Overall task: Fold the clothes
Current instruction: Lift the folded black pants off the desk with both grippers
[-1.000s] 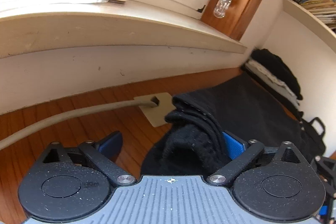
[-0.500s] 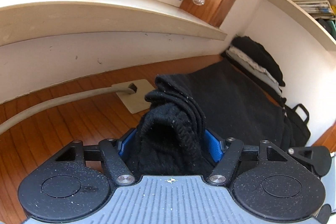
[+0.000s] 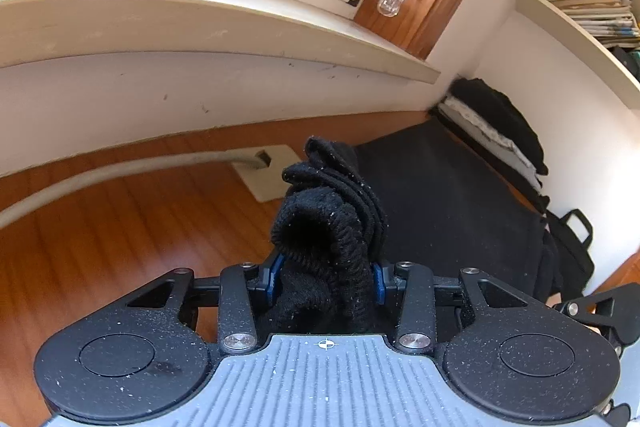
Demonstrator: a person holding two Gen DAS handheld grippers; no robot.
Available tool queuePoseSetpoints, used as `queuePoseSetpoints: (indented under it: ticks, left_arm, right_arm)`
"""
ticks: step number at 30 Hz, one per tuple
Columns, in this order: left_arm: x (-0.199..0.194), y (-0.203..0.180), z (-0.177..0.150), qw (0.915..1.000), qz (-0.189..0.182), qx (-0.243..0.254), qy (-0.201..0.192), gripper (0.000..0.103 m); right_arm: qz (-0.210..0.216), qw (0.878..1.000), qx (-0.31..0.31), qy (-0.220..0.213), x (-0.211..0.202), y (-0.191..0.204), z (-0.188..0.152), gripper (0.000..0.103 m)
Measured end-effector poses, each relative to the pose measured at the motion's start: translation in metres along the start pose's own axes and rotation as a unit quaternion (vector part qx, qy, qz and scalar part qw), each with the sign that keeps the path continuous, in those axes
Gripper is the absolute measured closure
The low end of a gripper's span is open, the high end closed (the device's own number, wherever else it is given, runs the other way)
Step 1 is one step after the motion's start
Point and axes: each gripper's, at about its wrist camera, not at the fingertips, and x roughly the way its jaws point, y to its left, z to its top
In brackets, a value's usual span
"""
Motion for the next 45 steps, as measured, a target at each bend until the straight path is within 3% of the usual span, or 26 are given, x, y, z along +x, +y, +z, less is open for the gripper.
queuePoseSetpoints:
  ticks: [3,7,13,16,20,24,26,28,30,32,34,41,45]
  left_arm:
    - [-0.007,-0.009,0.000,0.9998,0.016,-0.006,-0.011,0.066]
    - [-0.011,-0.034,0.027,0.9990,0.030,0.007,-0.032,0.070]
    - [0.010,-0.115,0.124,0.9950,0.035,0.074,-0.057,0.070]
    - [0.040,-0.169,0.171,0.9929,0.026,0.094,-0.069,0.054]
    - [0.090,-0.221,0.198,0.9899,0.001,0.125,-0.066,0.030]
    - [0.140,-0.238,0.199,0.9902,0.000,0.127,-0.059,0.025]
    - [0.155,-0.234,0.193,0.9912,0.000,0.121,-0.055,0.023]
    - [0.169,-0.226,0.187,0.9925,0.005,0.115,-0.043,0.022]
    - [0.179,-0.217,0.179,0.9933,0.007,0.111,-0.031,0.022]
    - [0.187,-0.207,0.170,0.9938,0.009,0.109,-0.020,0.022]
    - [0.193,-0.200,0.159,0.9935,0.008,0.113,-0.013,0.022]
    - [0.207,-0.184,0.123,0.9924,-0.009,0.123,-0.004,0.020]
    - [0.211,-0.179,0.110,0.9917,-0.014,0.128,-0.004,0.020]
  right_arm:
    - [-0.030,0.999,0.005,-0.020,-0.017,-0.021,0.000,0.074]
    - [-0.069,0.996,0.013,-0.046,-0.040,-0.049,0.001,0.076]
    - [-0.134,0.987,0.032,-0.083,-0.080,-0.098,-0.001,0.077]
    - [-0.193,0.974,0.088,-0.082,-0.123,-0.152,-0.026,0.078]
    - [-0.246,0.948,0.194,-0.050,-0.175,-0.215,-0.092,0.077]
    - [-0.268,0.912,0.309,0.026,-0.191,-0.245,-0.182,0.074]
    - [-0.273,0.891,0.359,0.063,-0.190,-0.249,-0.221,0.068]
    - [-0.281,0.870,0.396,0.085,-0.191,-0.247,-0.250,0.051]
    - [-0.282,0.853,0.433,0.070,-0.200,-0.251,-0.264,0.040]
    - [-0.284,0.837,0.465,0.049,-0.208,-0.257,-0.272,0.036]
    - [-0.299,0.835,0.460,0.045,-0.201,-0.262,-0.268,0.035]
    - [-0.345,0.844,0.407,0.054,-0.211,-0.248,-0.241,0.034]
    - [-0.298,0.858,0.415,0.046,-0.208,-0.252,-0.239,0.034]
